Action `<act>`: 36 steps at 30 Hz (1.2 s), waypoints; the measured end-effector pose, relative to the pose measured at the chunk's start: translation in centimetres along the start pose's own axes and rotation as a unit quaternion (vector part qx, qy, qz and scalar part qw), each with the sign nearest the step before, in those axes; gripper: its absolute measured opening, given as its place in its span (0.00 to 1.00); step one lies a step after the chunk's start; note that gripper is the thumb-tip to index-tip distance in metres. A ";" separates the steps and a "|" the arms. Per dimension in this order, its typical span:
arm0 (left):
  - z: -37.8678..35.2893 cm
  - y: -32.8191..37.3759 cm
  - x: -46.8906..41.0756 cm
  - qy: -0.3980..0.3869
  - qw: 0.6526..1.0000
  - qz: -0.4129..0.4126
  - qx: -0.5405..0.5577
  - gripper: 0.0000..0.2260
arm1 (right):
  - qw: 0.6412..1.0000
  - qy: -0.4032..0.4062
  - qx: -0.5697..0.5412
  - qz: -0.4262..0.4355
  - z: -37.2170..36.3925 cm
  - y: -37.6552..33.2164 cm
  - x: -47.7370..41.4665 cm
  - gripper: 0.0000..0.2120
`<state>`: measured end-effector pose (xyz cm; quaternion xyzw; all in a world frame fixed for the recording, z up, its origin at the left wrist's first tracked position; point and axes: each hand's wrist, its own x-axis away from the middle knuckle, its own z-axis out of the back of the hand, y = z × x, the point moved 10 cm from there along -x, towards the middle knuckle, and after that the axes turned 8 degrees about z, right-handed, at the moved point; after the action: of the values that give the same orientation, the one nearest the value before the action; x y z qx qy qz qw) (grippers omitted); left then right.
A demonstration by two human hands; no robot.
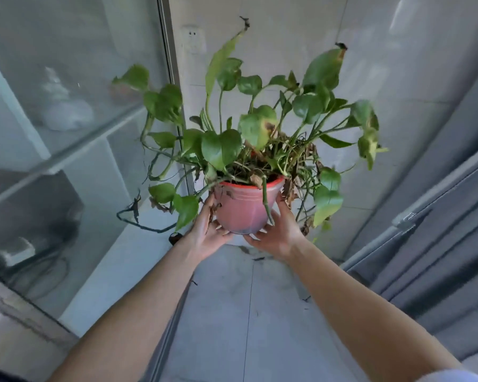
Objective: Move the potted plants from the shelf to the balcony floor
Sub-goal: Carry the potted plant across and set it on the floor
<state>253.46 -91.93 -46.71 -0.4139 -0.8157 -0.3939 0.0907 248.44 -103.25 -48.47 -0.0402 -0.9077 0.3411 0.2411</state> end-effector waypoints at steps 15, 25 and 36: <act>7.8 11.2 -31.5 0.063 0.989 0.103 0.081 0.11 | 0.996 0.078 -0.030 -0.029 1.3 -1.0 -33.8 0.26; 22.6 5.4 -54.2 0.076 0.986 0.110 0.096 0.10 | 0.997 0.071 -0.005 -0.038 14.2 8.5 -55.7 0.14; 44.5 -10.5 -74.1 0.113 0.983 0.117 0.084 0.10 | 0.996 0.071 0.005 -0.062 34.5 28.5 -74.9 0.22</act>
<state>301.02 -108.35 -117.77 -0.4505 -0.7762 -0.3549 0.2621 295.71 -119.93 -119.82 -0.0064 -0.8873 0.3265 0.3256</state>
